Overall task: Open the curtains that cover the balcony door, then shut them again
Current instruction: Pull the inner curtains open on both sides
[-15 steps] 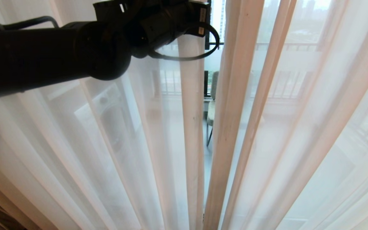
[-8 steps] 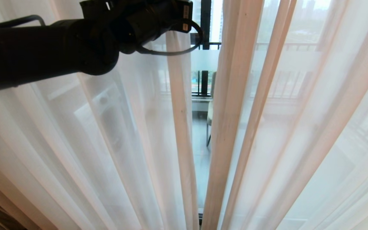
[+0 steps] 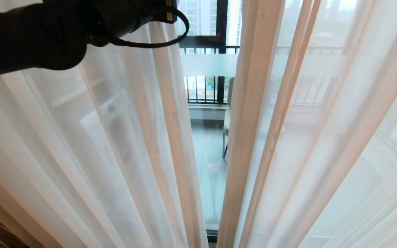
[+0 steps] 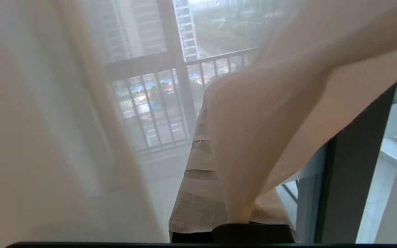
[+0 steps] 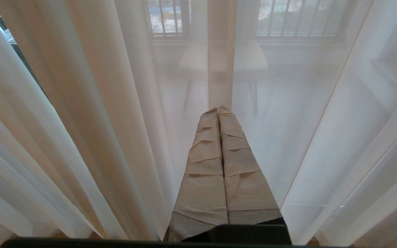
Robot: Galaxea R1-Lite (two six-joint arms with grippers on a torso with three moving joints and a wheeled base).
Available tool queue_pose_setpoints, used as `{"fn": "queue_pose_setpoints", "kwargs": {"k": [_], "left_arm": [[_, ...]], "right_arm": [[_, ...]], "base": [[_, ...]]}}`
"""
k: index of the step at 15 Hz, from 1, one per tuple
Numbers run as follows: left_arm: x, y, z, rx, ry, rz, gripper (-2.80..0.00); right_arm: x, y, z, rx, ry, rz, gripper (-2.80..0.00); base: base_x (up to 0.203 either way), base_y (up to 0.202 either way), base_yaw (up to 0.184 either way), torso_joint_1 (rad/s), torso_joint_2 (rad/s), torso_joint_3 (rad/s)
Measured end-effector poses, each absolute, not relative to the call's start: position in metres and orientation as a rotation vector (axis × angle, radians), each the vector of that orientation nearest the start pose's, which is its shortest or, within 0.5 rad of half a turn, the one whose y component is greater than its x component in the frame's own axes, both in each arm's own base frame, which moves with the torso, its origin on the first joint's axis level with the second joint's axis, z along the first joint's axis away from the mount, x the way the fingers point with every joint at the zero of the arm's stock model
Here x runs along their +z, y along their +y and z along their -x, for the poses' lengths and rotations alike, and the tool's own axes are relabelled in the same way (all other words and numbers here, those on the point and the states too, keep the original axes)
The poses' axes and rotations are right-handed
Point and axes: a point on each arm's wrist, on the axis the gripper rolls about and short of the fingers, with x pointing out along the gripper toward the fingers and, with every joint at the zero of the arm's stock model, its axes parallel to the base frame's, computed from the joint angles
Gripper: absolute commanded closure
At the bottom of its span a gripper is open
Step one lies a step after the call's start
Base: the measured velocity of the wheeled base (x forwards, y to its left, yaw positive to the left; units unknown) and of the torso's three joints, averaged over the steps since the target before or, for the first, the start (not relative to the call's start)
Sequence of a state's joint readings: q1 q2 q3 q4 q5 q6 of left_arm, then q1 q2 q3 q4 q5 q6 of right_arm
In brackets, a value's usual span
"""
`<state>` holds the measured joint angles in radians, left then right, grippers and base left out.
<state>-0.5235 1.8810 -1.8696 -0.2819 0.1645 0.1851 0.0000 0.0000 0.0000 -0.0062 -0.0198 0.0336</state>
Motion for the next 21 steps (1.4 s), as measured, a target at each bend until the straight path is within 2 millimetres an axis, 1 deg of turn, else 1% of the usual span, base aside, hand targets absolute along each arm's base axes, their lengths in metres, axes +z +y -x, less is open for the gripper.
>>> {"fn": "queue_pose_setpoints", "kwargs": {"k": [2,5,8,11,14,16,21], "left_arm": [[0.386,-0.165,-0.311,-0.309,-0.268,-0.098,0.0],[0.385,-0.138,-0.297,-0.262,-0.243,-0.107,0.0],[0.385,-0.105,-0.285,-0.191,-0.227,-0.116,0.0],[0.386,-0.075,-0.277,-0.111,-0.22,-0.104,0.0],[0.386,-0.052,-0.274,-0.037,-0.218,-0.086,0.0],[0.386,-0.041,-0.276,-0.016,-0.218,-0.084,0.0],[0.381,-0.02,-0.291,-0.008,-0.241,-0.057,0.0]], "right_arm": [[0.076,0.0,0.023,-0.02,-0.007,-0.033,0.0],[0.076,0.0,0.023,-0.02,-0.007,-0.034,0.0],[0.076,0.0,0.023,-0.019,-0.007,-0.034,0.0],[0.076,0.0,0.023,-0.019,-0.007,-0.034,0.0],[0.076,0.0,0.023,-0.019,-0.006,-0.034,0.0],[0.076,0.0,0.023,-0.02,-0.007,-0.034,0.0],[0.076,0.0,0.023,-0.019,-0.006,-0.033,0.0]], "base": [[0.0,0.0,0.0,0.0,0.0,0.0],[0.0,0.0,0.0,0.0,0.0,0.0],[0.0,0.0,0.0,0.0,0.0,0.0],[0.0,0.0,0.0,0.0,0.0,0.0],[0.0,0.0,0.0,0.0,0.0,0.0],[0.0,0.0,0.0,0.0,0.0,0.0],[0.0,0.0,0.0,0.0,0.0,0.0]]}}
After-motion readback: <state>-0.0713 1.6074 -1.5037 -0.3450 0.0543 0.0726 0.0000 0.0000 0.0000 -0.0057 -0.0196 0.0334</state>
